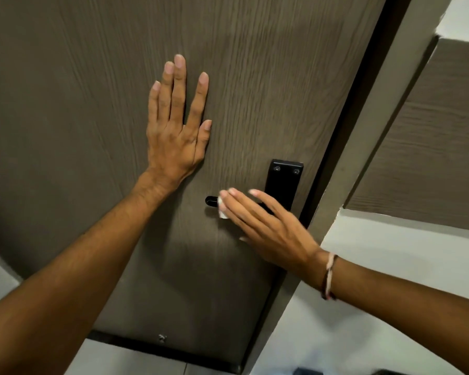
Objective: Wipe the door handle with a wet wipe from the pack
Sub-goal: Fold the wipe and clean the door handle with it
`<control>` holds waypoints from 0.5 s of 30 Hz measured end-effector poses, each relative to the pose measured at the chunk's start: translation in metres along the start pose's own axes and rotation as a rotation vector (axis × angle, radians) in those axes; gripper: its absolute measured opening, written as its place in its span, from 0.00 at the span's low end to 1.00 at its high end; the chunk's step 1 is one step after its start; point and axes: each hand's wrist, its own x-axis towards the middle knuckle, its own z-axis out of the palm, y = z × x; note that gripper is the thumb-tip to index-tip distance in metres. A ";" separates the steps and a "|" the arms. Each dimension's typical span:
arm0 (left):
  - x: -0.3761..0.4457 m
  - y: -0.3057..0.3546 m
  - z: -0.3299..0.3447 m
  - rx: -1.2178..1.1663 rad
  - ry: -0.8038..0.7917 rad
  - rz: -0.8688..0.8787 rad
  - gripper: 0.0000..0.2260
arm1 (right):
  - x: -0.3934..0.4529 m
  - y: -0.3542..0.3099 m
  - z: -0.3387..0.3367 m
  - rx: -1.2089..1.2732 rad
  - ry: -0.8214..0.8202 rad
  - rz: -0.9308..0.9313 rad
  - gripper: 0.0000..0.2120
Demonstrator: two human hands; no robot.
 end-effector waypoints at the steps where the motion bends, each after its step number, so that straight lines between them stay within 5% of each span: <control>1: 0.000 0.000 0.001 -0.002 0.001 0.005 0.26 | 0.013 -0.007 -0.001 -0.012 0.001 -0.018 0.46; 15: -0.011 -0.006 0.008 0.030 0.013 0.030 0.27 | -0.044 0.013 -0.007 -0.060 -0.123 0.084 0.44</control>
